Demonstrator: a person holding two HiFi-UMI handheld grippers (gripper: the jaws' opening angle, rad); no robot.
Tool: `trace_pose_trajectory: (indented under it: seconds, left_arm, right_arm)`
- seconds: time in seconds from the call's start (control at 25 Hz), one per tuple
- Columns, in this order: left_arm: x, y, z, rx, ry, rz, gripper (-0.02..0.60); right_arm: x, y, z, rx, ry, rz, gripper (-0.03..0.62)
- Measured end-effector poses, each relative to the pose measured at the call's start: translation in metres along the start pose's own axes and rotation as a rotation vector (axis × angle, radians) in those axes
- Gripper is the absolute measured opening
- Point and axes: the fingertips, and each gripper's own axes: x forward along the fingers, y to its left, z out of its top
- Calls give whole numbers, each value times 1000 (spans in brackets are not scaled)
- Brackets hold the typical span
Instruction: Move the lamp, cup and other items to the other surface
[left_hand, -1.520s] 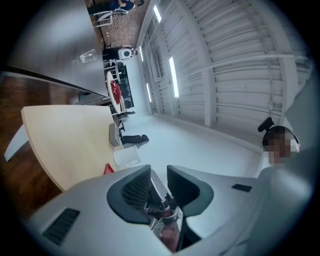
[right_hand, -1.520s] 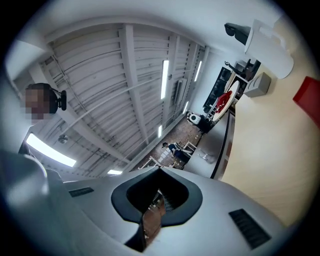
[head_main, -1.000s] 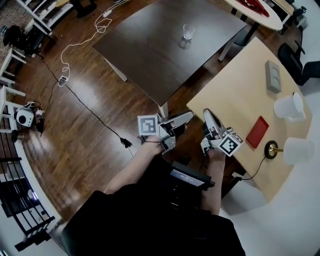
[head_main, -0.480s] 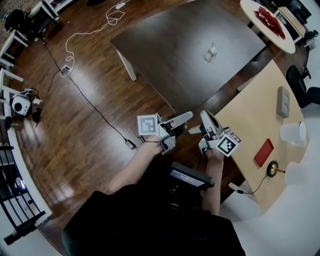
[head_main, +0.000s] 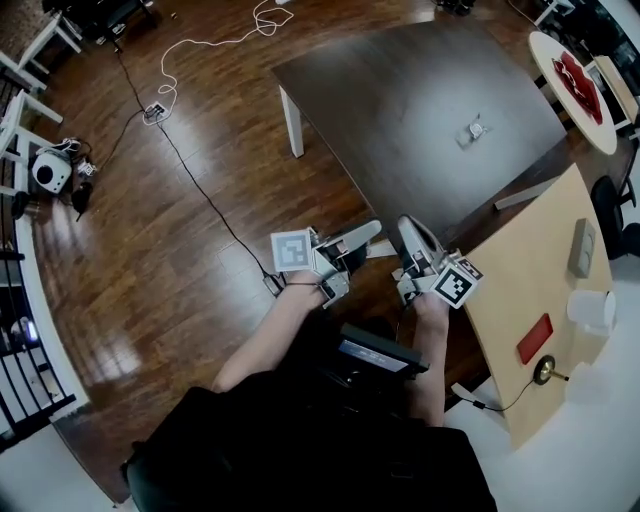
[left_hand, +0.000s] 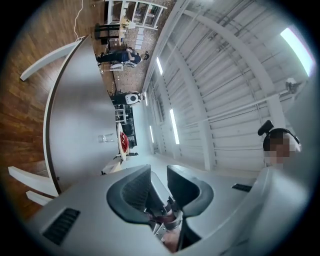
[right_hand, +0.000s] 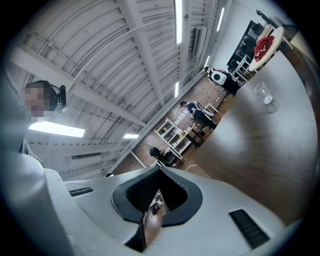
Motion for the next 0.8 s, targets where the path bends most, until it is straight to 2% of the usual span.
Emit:
trace_pose_trajectory:
  seconds: [0.32, 0.56, 0.8]
  left_arm:
    - [-27, 1, 43, 29, -89, -4, 115]
    - [-37, 12, 81, 56, -150, 41, 115]
    - [-23, 30, 145, 96, -206, 88, 115]
  right_arm:
    - [55, 6, -8, -2, 67, 63, 20]
    - [105, 3, -7, 12, 111, 149, 20]
    - [168, -22, 21, 52, 138, 222, 20]
